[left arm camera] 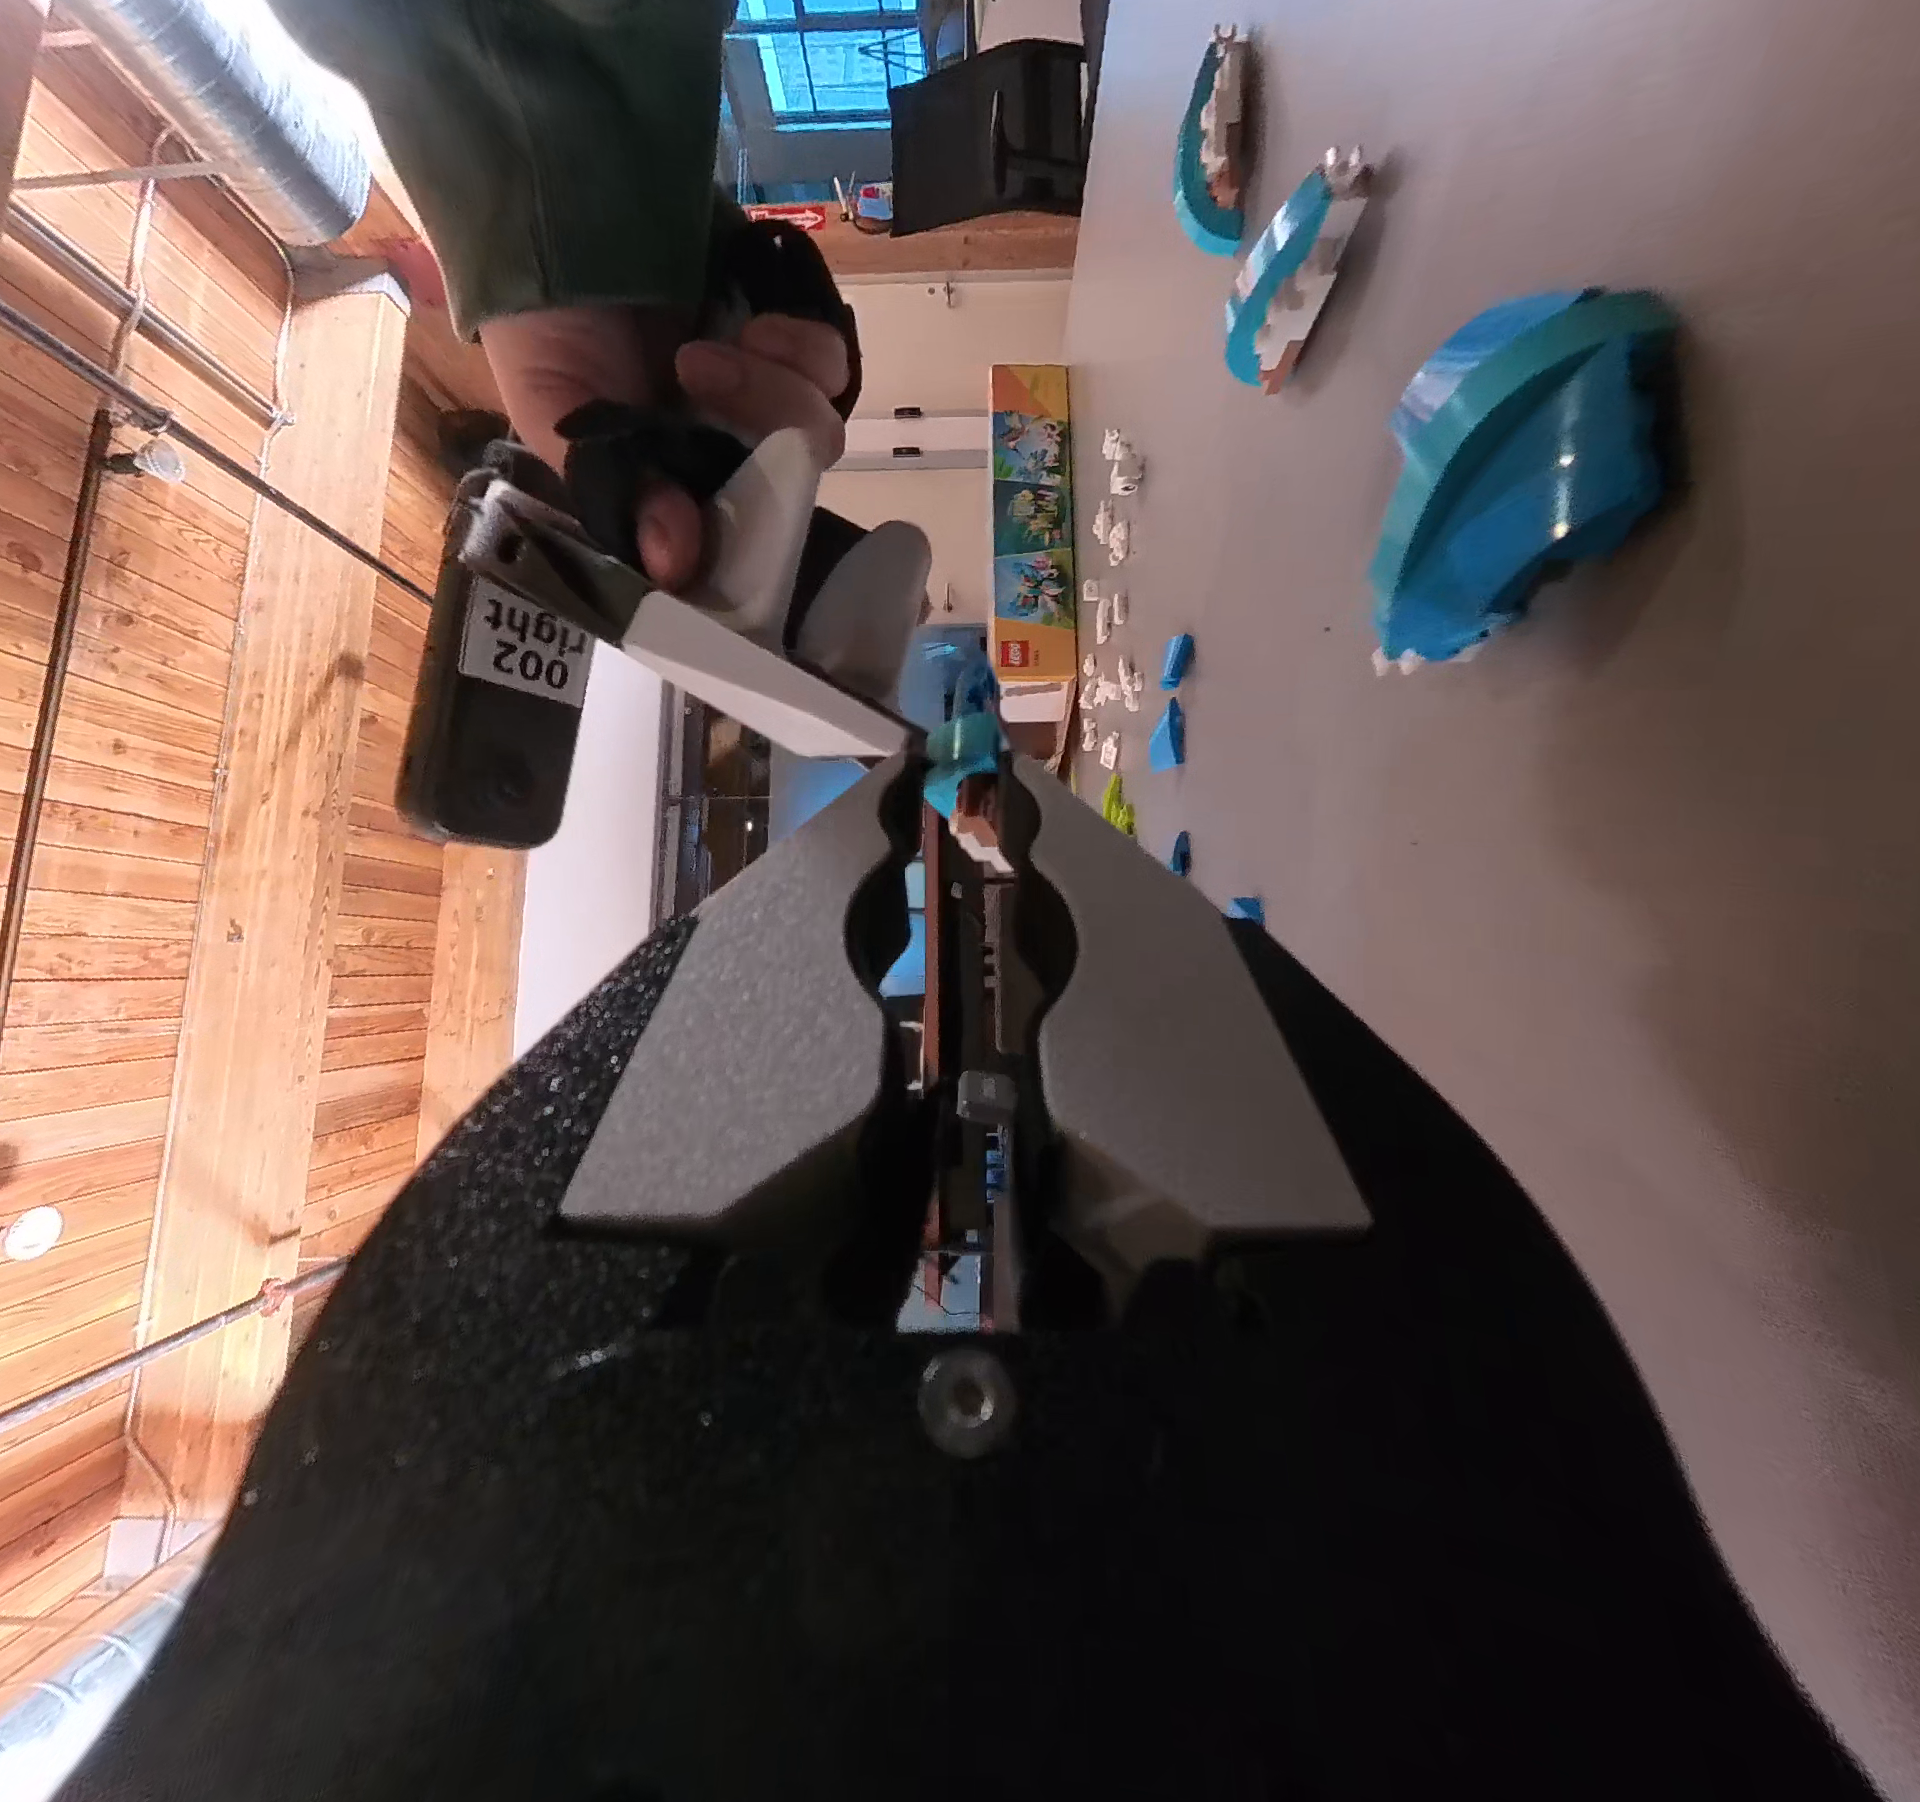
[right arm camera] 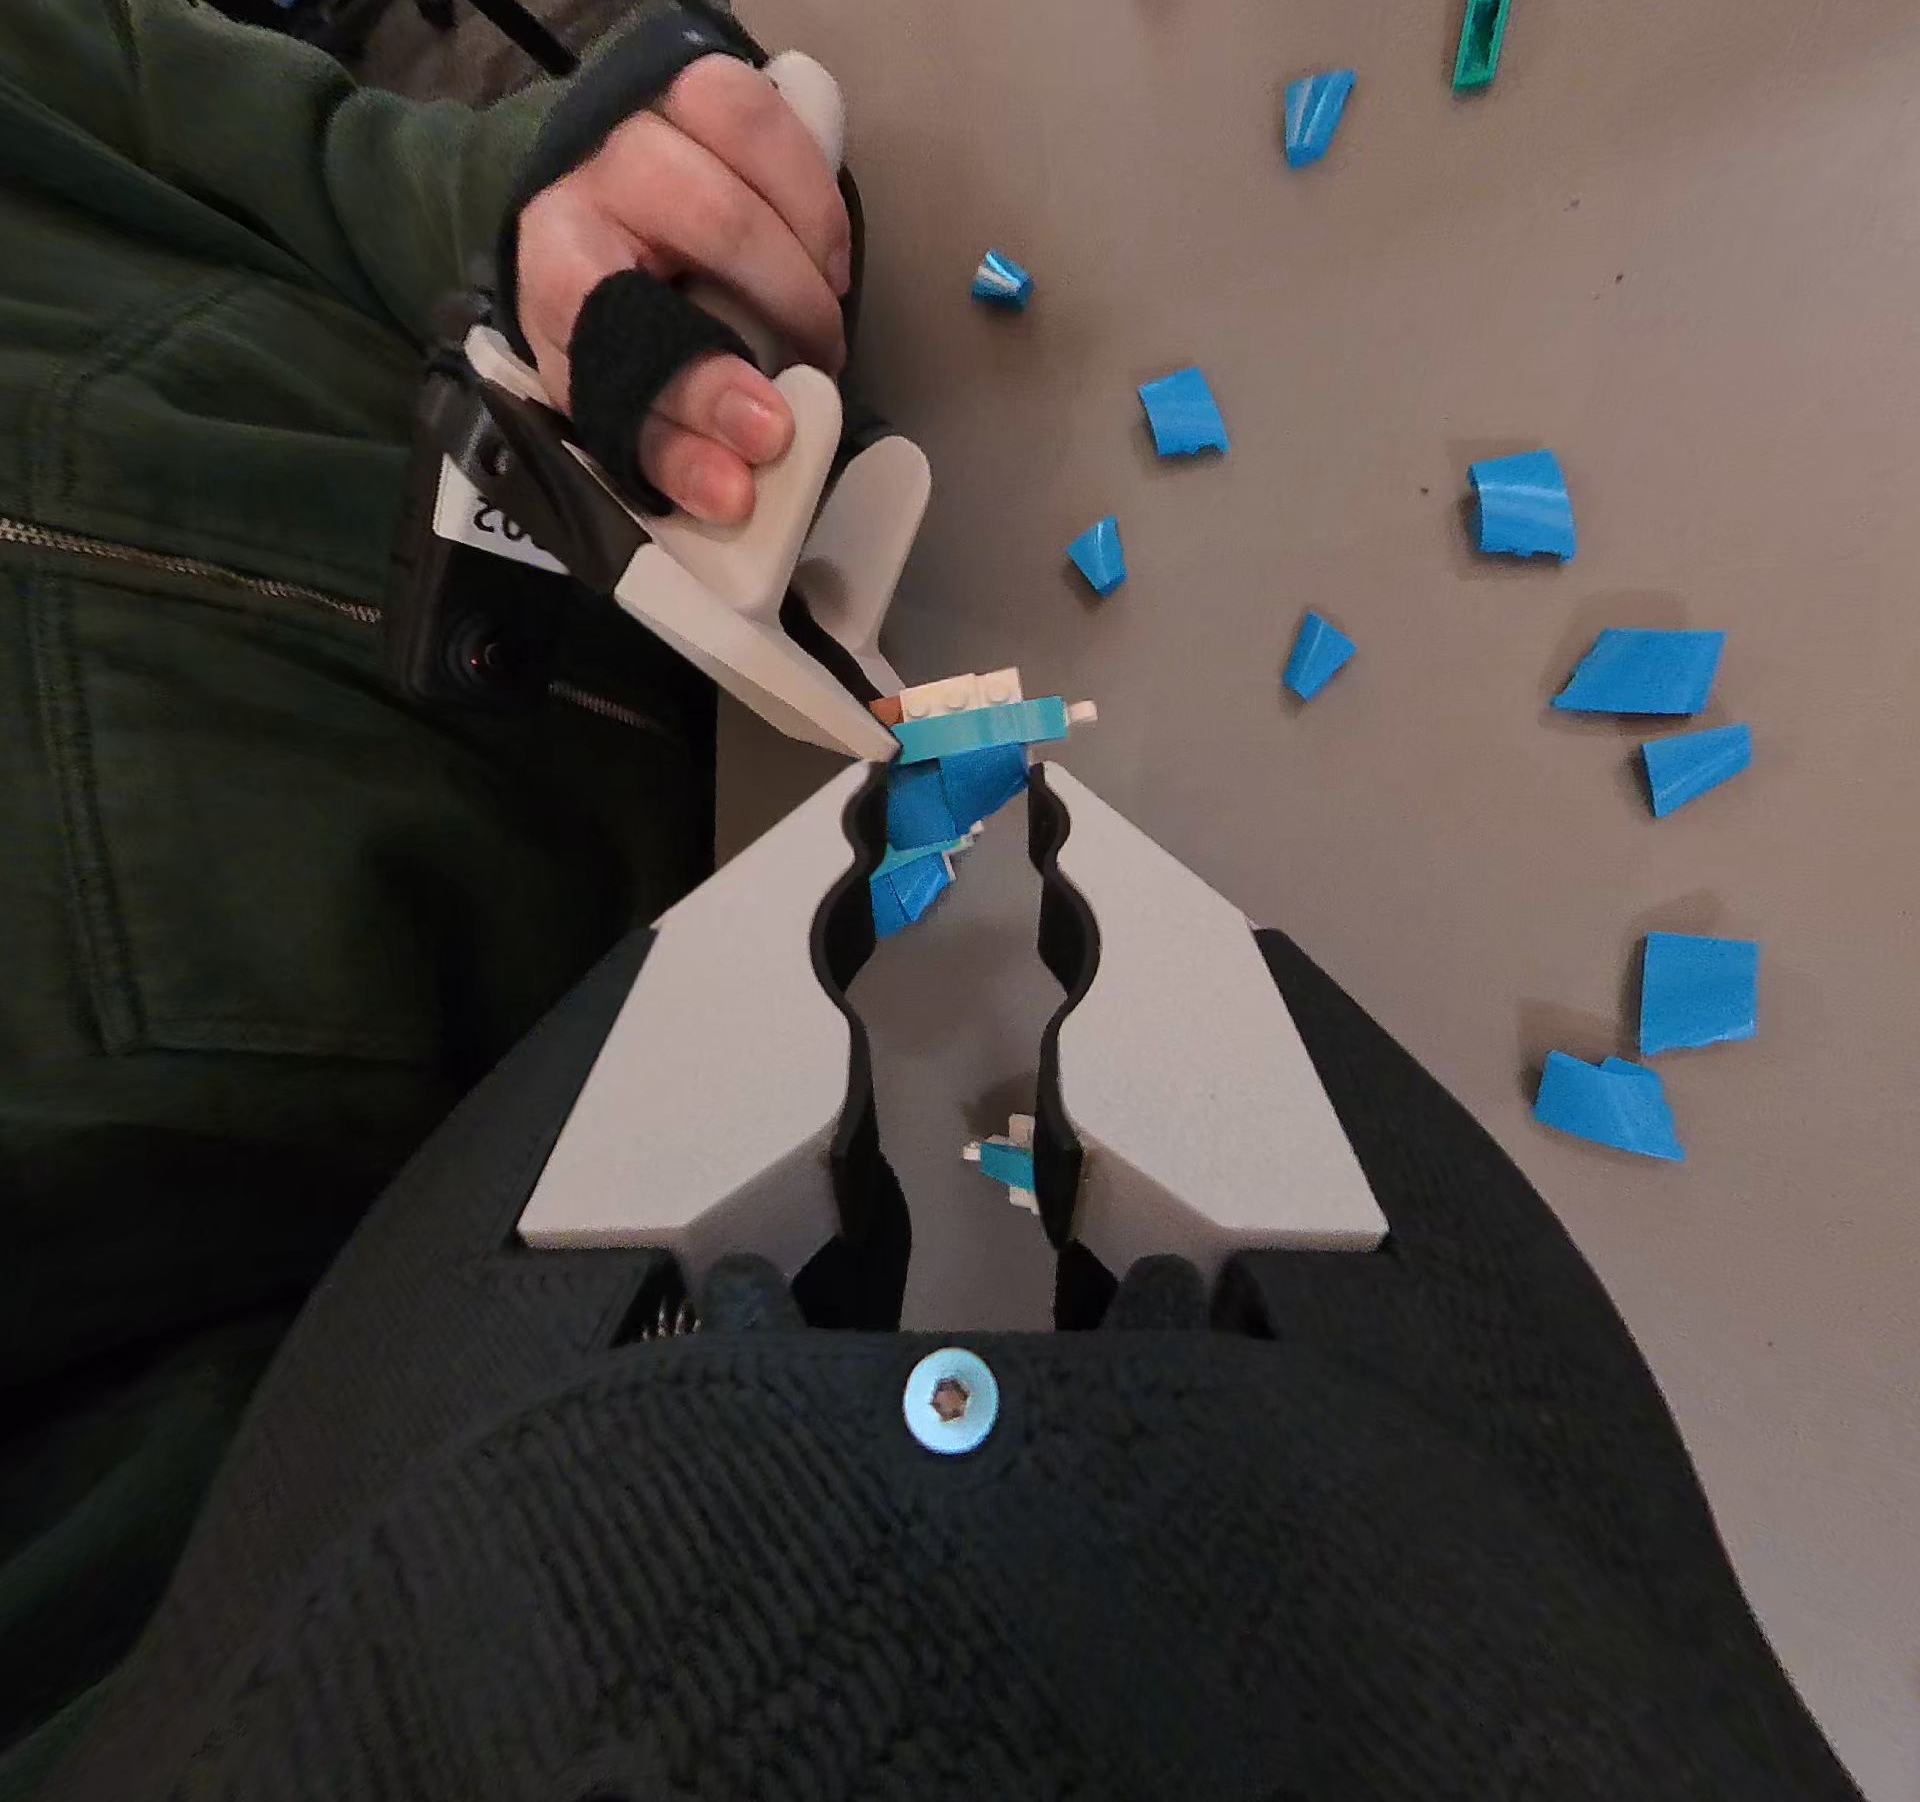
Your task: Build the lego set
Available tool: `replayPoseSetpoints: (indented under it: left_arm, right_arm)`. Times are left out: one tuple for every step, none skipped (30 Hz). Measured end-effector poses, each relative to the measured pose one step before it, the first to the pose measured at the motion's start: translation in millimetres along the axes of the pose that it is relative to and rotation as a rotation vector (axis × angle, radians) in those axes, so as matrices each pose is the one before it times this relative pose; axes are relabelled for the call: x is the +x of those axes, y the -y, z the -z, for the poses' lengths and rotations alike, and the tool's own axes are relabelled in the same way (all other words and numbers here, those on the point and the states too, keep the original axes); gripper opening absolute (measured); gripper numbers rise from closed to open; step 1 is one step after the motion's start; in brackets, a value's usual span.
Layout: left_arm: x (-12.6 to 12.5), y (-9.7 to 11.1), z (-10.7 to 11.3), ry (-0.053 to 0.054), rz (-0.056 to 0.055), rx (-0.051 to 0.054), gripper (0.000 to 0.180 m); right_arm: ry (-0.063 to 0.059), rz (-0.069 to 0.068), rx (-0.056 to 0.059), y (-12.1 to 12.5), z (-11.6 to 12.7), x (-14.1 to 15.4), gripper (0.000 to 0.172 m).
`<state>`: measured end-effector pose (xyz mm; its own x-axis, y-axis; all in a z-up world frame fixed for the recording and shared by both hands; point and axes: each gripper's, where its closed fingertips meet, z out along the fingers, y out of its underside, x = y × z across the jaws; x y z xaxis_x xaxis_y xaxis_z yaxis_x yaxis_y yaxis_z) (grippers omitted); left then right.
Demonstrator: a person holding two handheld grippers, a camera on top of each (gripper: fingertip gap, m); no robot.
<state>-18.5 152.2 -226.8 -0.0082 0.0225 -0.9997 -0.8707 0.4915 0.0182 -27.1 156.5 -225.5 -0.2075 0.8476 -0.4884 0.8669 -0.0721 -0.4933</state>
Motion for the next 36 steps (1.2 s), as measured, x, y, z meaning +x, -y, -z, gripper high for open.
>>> replayPoseSetpoints:
  left_arm:
    - [-1.8, -1.04, 0.18, 0.0078, 0.0026, -0.005, 0.011]
    - [-2.26, -0.97, 0.12, 0.0087, 0.0036, -0.0045, 0.011]
    - [-2.54, -0.88, 0.28, 0.0086, 0.0065, -0.0033, 0.011]
    - [-2.01, -0.83, 0.14, 0.0066, 0.0059, -0.0033, 0.011]
    - [-1.77, -0.76, 0.11, 0.0056, 0.0029, -0.0029, 0.011]
    - [-1.53, -0.41, 0.16, 0.0048, 0.0021, -0.0017, 0.011]
    - [-1.59, -0.41, 0.05, 0.0052, 0.0005, -0.002, 0.011]
    - [-1.65, -0.55, 0.1, 0.0045, 0.0012, -0.0024, 0.011]
    - [-1.29, -0.33, 0.01, 0.0034, -0.0002, -0.0008, 0.011]
    - [-0.86, 0.02, 0.06, 0.002, 0.0004, -0.0002, 0.011]
    - [-0.72, 0.08, 0.05, 0.0025, 0.0006, 0.0002, 0.011]
    - [-0.3, 0.46, 0.09, 0.0004, -0.0004, 0.001, 0.011]
    - [-0.09, 0.54, -0.05, 0.0001, -0.0011, 0.0013, 0.011]
    - [-0.13, 0.37, 0.15, 0.0009, -0.0013, 0.0004, 0.011]
    - [-0.12, 0.24, -0.02, -0.0003, -0.0009, 0.0001, 0.011]
    - [-0.11, -0.07, 0.13, -0.0003, 0.0008, -0.0002, 0.011]
    - [0.11, -0.77, 0.05, -0.0008, 0.0028, -0.002, 0.011]
    - [0.34, -1.69, 0.08, -0.0019, 0.0023, -0.0041, 0.011]
    - [0.19, -2.57, 0.08, -0.0011, 0.0034, -0.0059, 0.011]
    - [-0.38, -3.76, 0.19, 0.0, 0.0088, -0.0094, 0.011]
    - [-1.15, -5.19, 0.18, 0.0013, 0.0122, -0.0129, 0.011]
    - [-2.23, -5.94, 0.37, 0.0047, 0.016, -0.0145, 0.011]
    - [-2.95, -6.31, 0.58, 0.0065, 0.0193, -0.0149, 0.011]
    - [-2.82, -6.34, 0.55, 0.0052, 0.0169, -0.0148, 0.011]
    - [-3.4, -5.91, 0.5, 0.0084, 0.0203, -0.0136, 0.011]
    - [-4.11, -4.98, 0.5, 0.01, 0.0315, -0.0101, 0.011]
    - [-4.35, -4.05, 0.24, 0.0102, 0.0355, -0.0061, 0.011]
    - [-4.76, -3.18, 0.28, 0.0108, 0.0381, -0.0036, 0.014]
    - [-4.65, -2.54, 0.08, 0.0069, 0.0459, 0.0002, 0.011]
    - [-4.48, -2.14, 0.19, 0.0049, 0.0518, 0.002, 0.011]
    - [-5.22, -2.77, 0.08, 0.0087, 0.0518, -0.002, 0.011]
    - [-4.83, -2.35, 0.4, 0.0066, 0.0469, 0.0001, 0.011]
    - [-4.91, -1.76, 0.74, 0.0087, 0.0406, 0.0024, 0.011]
    - [-4.6, -1.22, 0.96, 0.0079, 0.0298, 0.0034, 0.011]
    - [-4.37, -0.34, 0.91, 0.0087, 0.0268, 0.0047, 0.012]
    - [-4.34, 0.23, 0.99, 0.0102, 0.0232, 0.0052, 0.011]
  right_arm:
    - [0.0012, 0.0056, 0.0149, 2.32, 1.74, -1.41, 0.028]
    - [0.0003, 0.0064, 0.0149, 2.4, 1.71, -1.44, 0.03]
    - [-0.0014, 0.0086, 0.0152, 2.32, 1.81, -1.47, 0.03]
    - [-0.0034, 0.01, 0.0151, 2.17, 1.98, -1.29, 0.031]
    - [-0.0025, 0.0096, 0.0157, 2.24, 1.99, -1.45, 0.031]
    - [-0.0013, 0.0094, 0.0175, 2.41, 2.09, -1.5, 0.031]
    - [-0.0001, 0.0098, 0.0217, 2.94, 2.27, -1.79, 0.032]
    - [0.0027, 0.007, 0.0245, 3.34, 2.05, -2.12, 0.032]
    - [0.0076, 0.0023, 0.0232, 3.29, 1.69, -2.63, 0.031]
    - [0.0086, -0.0005, 0.0174, 2.49, 1.17, -2.56, 0.031]
    - [0.0029, 0.0, 0.0077, 1.01, 0.46, -1.35, 0.031]
    - [-0.0041, 0.0031, -0.0019, -0.39, -0.15, -0.2, 0.031]
    - [-0.0052, 0.0046, -0.0057, -1.12, -0.57, 0.15, 0.031]
    - [-0.0007, 0.0011, -0.0035, -0.95, -0.83, -0.18, 0.03]
    - [0.0021, -0.0022, -0.0005, -0.4, -0.67, -0.34, 0.03]
    - [-0.0009, 0.0001, 0.0019, -0.09, -0.42, 0.12, 0.03]
    - [-0.0075, 0.0043, 0.0048, 0.26, 0.28, 0.91, 0.031]
    - [-0.0148, 0.0057, 0.0078, 0.59, 1.2, 1.85, 0.032]
    - [-0.0256, 0.006, 0.0122, 1.02, 2.27, 3.6, 0.032]
    - [-0.0446, 0.0074, 0.0151, 1.08, 3.34, 6.55, 0.032]
    - [-0.0653, 0.0098, 0.0083, -0.55, 3.99, 9.99, 0.033]
    - [-0.0705, 0.0137, -0.0001, -2.73, 3.83, 10.79, 0.033]
    - [-0.0659, 0.0108, 0.0007, -3.68, 3.39, 10.35, 0.033]
    - [-0.0612, 0.0012, 0.0039, -4.3, 2.89, 9.93, 0.033]
    - [-0.0533, -0.0029, 0.0086, -4.43, 2.07, 8.74, 0.033]
    - [-0.0425, -0.002, 0.0198, -3.38, 1.59, 6.63, 0.033]
    - [-0.0306, -0.0036, 0.0319, -2.13, 1.55, 4.37, 0.033]
    - [-0.0209, -0.0082, 0.0374, -1.36, 1.49, 2.76, 0.033]
    - [-0.0214, -0.01, 0.0364, -1.51, 1.66, 2.75, 0.034]
    - [-0.0314, -0.0044, 0.0321, -1.99, 1.99, 4.0, 0.035]
    - [-0.0449, 0.0057, 0.0238, -3.08, 2.64, 5.83, 0.035]
    - [-0.0588, 0.014, 0.0113, -5.08, 3.66, 8.42, 0.035]
    - [-0.0707, 0.0151, 0.0051, -6.41, 4.93, 10.94, 0.036]
    - [-0.0762, 0.0032, 0.0113, -6.38, 5.92, 12.81, 0.037]
    - [-0.0706, -0.0148, 0.02, -5.92, 6.45, 13.36, 0.037]
    - [-0.0616, -0.0257, 0.0212, -6.3, 6.05, 13.34, 0.038]
